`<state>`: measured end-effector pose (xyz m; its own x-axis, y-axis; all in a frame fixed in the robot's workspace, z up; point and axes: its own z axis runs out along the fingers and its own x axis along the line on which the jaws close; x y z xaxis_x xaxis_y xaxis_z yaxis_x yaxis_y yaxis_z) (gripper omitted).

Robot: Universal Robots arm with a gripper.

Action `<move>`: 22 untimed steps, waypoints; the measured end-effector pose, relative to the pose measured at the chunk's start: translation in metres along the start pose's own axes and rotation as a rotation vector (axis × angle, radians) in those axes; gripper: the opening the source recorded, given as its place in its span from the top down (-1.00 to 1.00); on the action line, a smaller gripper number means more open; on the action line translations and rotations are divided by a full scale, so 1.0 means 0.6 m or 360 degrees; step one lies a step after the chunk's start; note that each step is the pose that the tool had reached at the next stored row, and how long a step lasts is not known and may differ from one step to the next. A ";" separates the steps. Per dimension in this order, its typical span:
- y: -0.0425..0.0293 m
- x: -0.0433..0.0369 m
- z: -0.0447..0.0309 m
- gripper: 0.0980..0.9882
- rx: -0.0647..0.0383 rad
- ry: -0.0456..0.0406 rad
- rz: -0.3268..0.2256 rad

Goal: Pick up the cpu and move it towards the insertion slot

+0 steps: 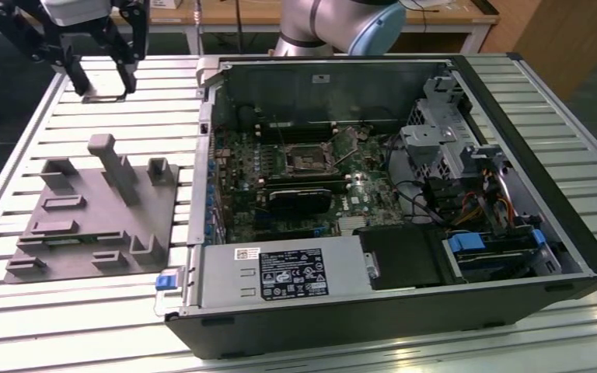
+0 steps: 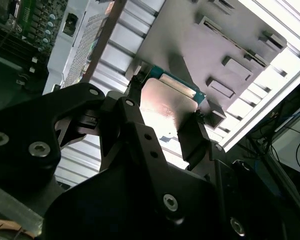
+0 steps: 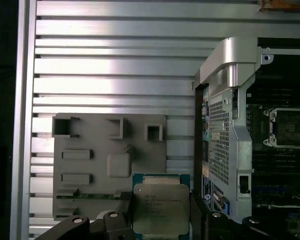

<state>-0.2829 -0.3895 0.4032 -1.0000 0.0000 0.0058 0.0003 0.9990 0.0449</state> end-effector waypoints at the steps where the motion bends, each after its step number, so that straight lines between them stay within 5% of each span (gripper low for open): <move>1: 0.000 -0.003 0.000 0.00 0.0000 0.0000 0.0000; 22: 0.010 -0.056 0.000 0.00 0.0000 0.0000 0.0000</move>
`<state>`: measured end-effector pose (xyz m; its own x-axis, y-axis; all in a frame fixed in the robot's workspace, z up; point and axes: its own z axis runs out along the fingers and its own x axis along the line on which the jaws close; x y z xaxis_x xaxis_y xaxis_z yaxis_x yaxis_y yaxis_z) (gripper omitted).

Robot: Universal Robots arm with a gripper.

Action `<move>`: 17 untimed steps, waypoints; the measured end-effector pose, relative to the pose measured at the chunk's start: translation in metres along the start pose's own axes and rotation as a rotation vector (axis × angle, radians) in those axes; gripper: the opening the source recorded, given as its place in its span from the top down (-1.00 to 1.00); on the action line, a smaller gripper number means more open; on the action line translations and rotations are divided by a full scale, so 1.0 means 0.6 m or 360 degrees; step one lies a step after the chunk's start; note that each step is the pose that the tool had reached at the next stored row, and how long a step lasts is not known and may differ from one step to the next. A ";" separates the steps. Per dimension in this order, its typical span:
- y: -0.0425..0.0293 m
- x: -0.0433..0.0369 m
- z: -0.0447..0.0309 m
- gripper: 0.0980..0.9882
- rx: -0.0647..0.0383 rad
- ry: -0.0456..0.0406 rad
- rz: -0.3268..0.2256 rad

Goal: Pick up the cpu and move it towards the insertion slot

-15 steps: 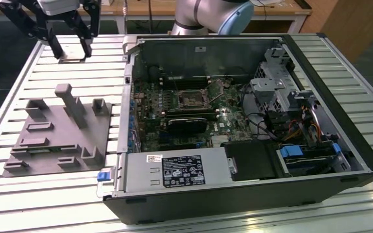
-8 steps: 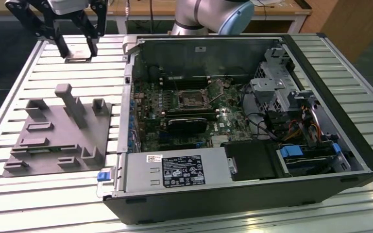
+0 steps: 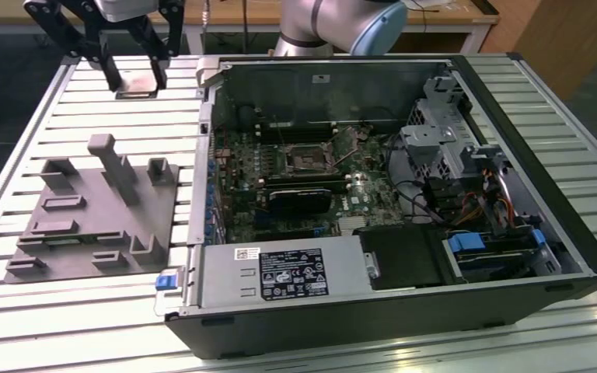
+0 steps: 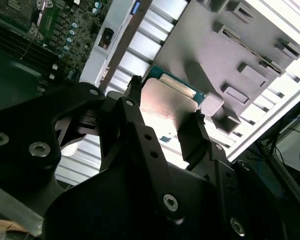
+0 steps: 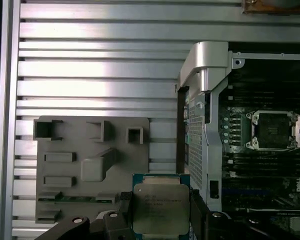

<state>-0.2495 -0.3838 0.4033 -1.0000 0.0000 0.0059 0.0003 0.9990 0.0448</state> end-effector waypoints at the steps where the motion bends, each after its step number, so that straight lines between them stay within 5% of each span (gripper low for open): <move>1: 0.000 -0.002 0.000 0.00 0.0000 0.0000 0.0000; 17: 0.013 -0.046 0.000 0.00 0.0000 0.0000 0.0000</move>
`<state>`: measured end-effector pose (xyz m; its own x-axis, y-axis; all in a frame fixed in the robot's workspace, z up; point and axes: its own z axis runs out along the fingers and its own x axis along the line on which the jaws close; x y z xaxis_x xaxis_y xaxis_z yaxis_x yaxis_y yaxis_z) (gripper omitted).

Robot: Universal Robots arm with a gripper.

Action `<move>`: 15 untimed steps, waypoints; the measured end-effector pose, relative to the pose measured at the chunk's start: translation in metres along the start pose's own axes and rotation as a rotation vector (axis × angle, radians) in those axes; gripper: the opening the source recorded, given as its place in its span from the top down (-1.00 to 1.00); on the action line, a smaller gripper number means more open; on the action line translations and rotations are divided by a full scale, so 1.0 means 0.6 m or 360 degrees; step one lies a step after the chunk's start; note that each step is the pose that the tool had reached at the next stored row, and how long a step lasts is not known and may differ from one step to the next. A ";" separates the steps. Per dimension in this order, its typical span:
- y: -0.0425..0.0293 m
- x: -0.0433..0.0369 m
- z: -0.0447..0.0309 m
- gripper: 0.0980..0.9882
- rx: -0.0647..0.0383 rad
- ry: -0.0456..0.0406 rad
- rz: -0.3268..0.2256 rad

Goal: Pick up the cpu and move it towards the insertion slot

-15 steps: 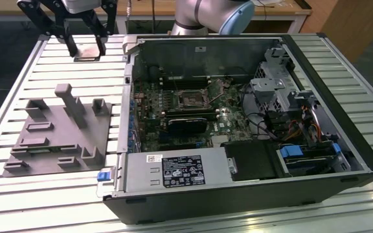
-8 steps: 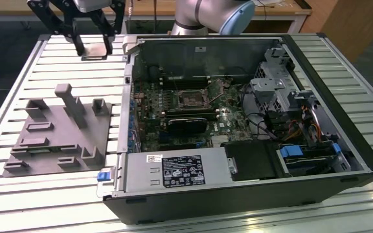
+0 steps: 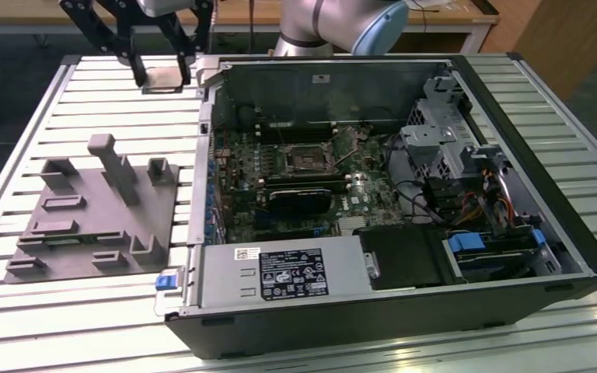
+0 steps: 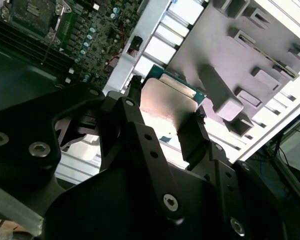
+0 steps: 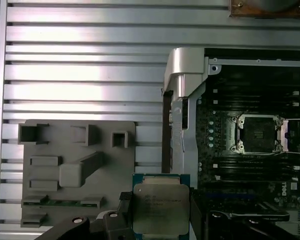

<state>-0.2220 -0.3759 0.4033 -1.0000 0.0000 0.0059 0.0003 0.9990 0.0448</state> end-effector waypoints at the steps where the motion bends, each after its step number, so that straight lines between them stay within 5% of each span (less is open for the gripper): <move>1: 0.001 -0.003 0.000 0.00 0.0000 0.0000 0.0000; 15: 0.022 -0.059 0.001 0.00 0.0000 0.0000 0.0000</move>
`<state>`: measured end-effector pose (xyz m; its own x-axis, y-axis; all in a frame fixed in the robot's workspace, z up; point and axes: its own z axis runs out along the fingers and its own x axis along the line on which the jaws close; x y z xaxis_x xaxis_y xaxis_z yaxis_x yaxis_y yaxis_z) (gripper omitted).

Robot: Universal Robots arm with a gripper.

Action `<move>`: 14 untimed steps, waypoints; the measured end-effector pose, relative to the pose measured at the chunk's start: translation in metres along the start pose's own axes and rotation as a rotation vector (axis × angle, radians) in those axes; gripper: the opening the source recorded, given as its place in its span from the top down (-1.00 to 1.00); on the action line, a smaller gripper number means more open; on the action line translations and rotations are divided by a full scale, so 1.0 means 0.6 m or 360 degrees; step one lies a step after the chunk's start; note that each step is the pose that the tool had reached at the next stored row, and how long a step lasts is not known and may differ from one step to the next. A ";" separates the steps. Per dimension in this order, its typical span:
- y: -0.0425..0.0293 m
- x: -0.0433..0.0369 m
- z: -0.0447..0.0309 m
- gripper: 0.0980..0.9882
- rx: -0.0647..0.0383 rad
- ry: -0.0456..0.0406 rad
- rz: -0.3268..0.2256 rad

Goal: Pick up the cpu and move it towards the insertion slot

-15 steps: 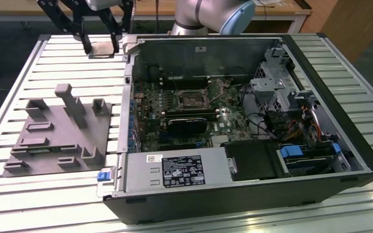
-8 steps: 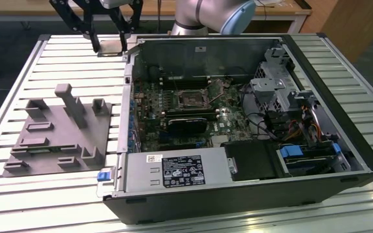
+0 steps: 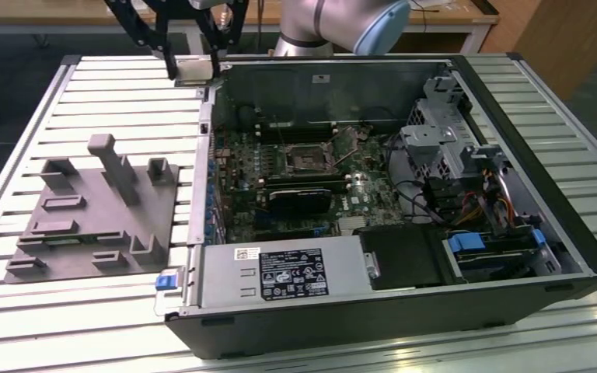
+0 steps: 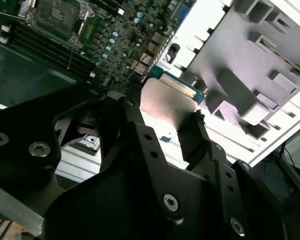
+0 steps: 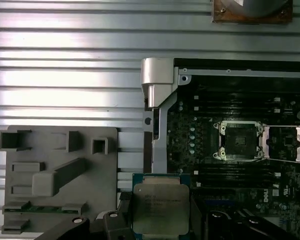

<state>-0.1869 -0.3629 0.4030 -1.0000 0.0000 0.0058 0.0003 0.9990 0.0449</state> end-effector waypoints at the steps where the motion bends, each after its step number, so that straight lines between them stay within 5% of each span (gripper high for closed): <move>1: 0.002 -0.005 0.000 0.00 0.0000 0.0000 0.0000; 14: 0.024 -0.061 0.001 0.00 0.0000 0.0000 0.0000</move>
<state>-0.1501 -0.3482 0.4026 -1.0000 0.0000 0.0059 0.0003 0.9990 0.0449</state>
